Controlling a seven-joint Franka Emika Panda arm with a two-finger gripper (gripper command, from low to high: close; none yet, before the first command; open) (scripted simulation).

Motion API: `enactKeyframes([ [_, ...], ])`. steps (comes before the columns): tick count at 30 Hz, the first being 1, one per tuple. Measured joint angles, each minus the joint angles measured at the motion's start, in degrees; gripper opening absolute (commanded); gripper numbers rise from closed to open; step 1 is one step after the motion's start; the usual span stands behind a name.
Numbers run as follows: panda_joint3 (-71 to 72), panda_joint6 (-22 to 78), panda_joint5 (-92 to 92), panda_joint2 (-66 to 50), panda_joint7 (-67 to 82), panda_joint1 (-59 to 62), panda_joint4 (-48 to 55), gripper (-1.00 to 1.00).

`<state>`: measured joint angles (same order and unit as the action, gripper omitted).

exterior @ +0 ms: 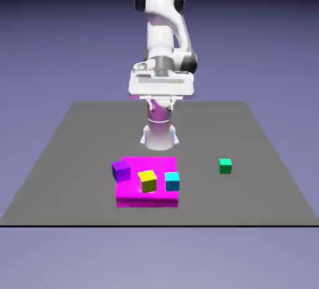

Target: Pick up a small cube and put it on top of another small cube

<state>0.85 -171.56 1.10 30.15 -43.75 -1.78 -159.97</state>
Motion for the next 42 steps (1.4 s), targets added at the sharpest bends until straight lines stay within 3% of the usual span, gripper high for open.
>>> enactKeyframes([
  [22, 15.5, 44.6, 20.0, -45.7, -23.6, -19.9, 18.7, 0.00],
  [24, 15.6, 44.9, 20.2, -45.9, -23.7, -20.1, 18.8, 0.00],
  [28, 16.3, 34.9, 21.8, -53.9, -22.3, -21.7, 17.0, 0.00],
  [29, 16.4, 34.2, 21.9, -54.4, -22.2, -21.8, 16.9, -1.00],
  [31, 16.4, 34.2, 21.9, -54.4, -22.2, -21.8, 16.9, -1.00],
  [35, 15.7, 44.2, 20.5, -46.5, -23.5, -20.2, 18.7, -1.00],
  [42, 3.2, 60.6, 15.7, -45.9, -18.8, -7.0, 32.8, -1.00],
])
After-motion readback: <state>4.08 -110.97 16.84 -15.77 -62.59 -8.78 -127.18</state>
